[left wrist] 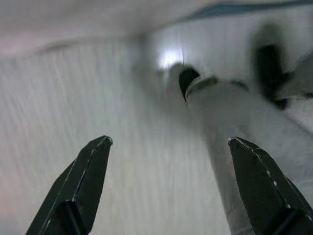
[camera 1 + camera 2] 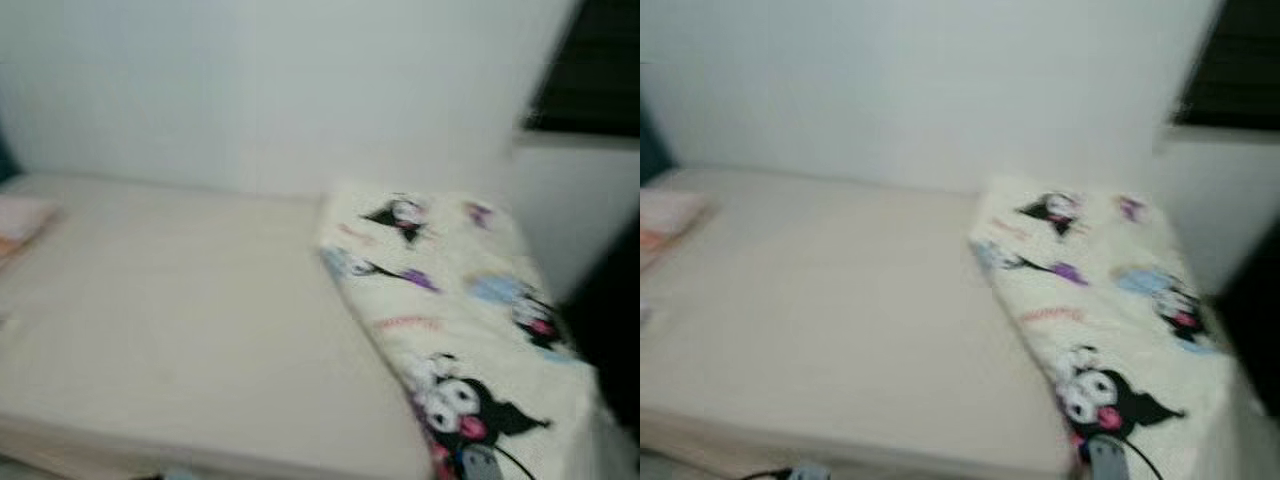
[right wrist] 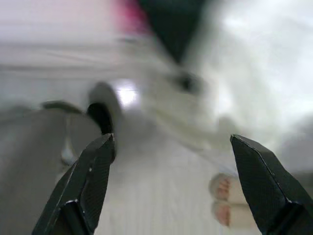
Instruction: Clean up the room
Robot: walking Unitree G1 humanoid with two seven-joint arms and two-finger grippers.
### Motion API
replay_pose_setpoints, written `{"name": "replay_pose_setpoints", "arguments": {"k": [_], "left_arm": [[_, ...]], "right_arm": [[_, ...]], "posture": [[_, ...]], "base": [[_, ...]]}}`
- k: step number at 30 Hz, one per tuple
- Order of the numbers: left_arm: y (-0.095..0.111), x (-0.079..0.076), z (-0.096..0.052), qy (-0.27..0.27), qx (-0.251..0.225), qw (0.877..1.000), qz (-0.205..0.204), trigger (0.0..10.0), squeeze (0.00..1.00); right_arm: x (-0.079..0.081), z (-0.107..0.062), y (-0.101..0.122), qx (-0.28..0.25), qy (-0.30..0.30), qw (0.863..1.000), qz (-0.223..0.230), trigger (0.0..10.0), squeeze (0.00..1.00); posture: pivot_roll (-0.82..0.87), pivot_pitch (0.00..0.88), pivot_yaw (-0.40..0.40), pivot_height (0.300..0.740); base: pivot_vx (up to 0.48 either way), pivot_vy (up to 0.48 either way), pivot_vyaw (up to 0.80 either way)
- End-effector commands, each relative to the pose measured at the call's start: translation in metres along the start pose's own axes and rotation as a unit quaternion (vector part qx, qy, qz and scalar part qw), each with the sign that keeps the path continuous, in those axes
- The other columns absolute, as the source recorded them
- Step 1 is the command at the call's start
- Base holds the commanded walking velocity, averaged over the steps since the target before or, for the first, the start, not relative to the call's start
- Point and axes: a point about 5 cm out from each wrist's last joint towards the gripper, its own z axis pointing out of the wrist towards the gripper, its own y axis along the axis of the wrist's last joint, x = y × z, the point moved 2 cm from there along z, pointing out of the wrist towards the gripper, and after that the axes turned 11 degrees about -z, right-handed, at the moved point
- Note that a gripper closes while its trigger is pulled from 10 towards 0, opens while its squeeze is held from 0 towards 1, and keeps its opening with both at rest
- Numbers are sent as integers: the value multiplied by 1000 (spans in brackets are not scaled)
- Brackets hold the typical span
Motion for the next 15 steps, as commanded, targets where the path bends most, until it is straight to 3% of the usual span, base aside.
{"name": "replay_pose_setpoints", "arguments": {"k": [1,2,3,8,10,15], "left_arm": [[-1,-2,0,-1,4,1000,8,10000,0],[-1,-2,0,-1,4,1000,8,10000,0],[-1,-1,0,0,5,1000,9,10000,0],[-2,0,0,2,6,1000,9,10000,0],[-3,3,0,7,7,1000,6,10000,0],[-4,5,-1,14,9,1000,5,10000,0]], "right_arm": [[-7,1,24,-38,-8,999,12,10000,0],[-7,1,24,-38,-8,999,12,10000,0],[-12,1,45,-65,-15,998,14,10000,0],[-20,-1,73,-105,-28,994,13,10000,0],[-32,-6,97,-147,-44,988,22,10000,0],[-45,-13,124,-201,-51,977,48,10000,0]], "posture": [[-118,0,4,740],[-118,0,4,740],[-118,0,4,740],[-119,0,4,740],[-118,0,3,740],[-125,0,6,740]], "base": [[0,-356,0],[0,-356,0],[0,-341,0],[0,-312,0],[0,0,0],[0,0,0]]}}
